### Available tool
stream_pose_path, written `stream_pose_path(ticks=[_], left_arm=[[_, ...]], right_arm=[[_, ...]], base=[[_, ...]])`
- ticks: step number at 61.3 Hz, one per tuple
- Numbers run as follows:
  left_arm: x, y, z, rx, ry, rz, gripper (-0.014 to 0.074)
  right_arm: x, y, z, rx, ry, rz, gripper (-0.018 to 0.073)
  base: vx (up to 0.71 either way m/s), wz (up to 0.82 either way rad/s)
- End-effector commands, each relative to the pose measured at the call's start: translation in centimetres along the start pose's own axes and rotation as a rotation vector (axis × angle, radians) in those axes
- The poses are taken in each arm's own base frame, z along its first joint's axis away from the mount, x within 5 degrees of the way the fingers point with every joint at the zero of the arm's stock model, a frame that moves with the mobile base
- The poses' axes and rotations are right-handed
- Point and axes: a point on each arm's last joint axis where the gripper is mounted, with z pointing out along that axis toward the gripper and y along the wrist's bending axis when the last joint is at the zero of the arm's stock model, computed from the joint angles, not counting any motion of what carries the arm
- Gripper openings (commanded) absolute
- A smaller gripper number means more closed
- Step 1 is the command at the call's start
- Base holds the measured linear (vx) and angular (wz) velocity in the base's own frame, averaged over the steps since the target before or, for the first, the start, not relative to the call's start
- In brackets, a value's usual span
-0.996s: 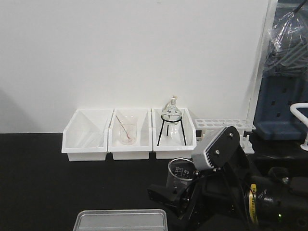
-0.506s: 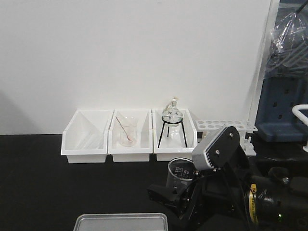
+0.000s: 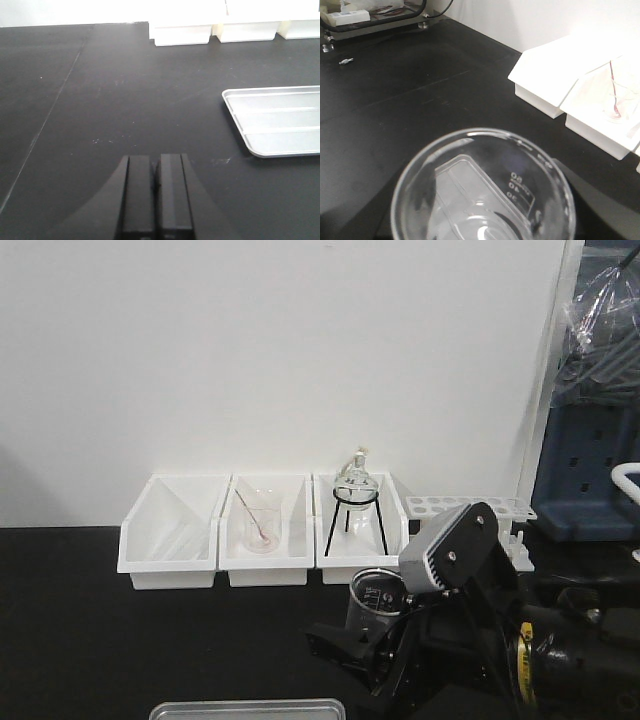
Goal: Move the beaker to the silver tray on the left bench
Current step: 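Approach the silver tray with the beaker held in the right gripper, then lower the beaker onto the silver tray with the right gripper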
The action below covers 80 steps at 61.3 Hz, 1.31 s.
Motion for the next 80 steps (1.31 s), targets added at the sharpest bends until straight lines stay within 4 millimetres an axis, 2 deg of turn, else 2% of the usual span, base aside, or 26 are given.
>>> stream_pose_path(ticks=[1,22,28,42,60,72,80], left_arm=[[-0.1,0.0,0.2,0.003,-0.067,-0.007,0.0001],[-0.1,0.0,0.2,0.003,-0.067,-0.007,0.0001],[-0.1,0.0,0.2,0.003,-0.067,-0.007,0.0001],[-0.1,0.0,0.2,0.003,-0.067,-0.007,0.0001],[-0.1,0.0,0.2,0.003,-0.067,-0.007,0.0001],[-0.1,0.0,0.2,0.003,-0.067,-0.007,0.0001],[-0.1,0.0,0.2,0.003,-0.067,-0.007,0.0001]], right_arm=[[-1.9,0.3,-0.8,-0.003,-0.073,0.008,-0.0011],[-1.9,0.3,-0.8,-0.003,-0.073,0.008,-0.0011],[-1.4,-0.2,-0.2,0.019,-0.055,0.029,-0.0011],[1.1,-2.9,3.8,0.114,0.015,0.183,-0.0011],[3.6,-4.8,10.6,-0.036,0.062,0.055,-0.0011],[6.1,-5.3,13.7,-0.128,0.080,0.074,-0.0011],[7.9,-5.8,15.1,-0.117,0.090,0.123,-0.0011]], base=[[0.01,-0.01],[0.00,0.00],[0.00,0.00],[0.00,0.00],[0.00,0.00],[0.00,0.00],[0.00,0.00]])
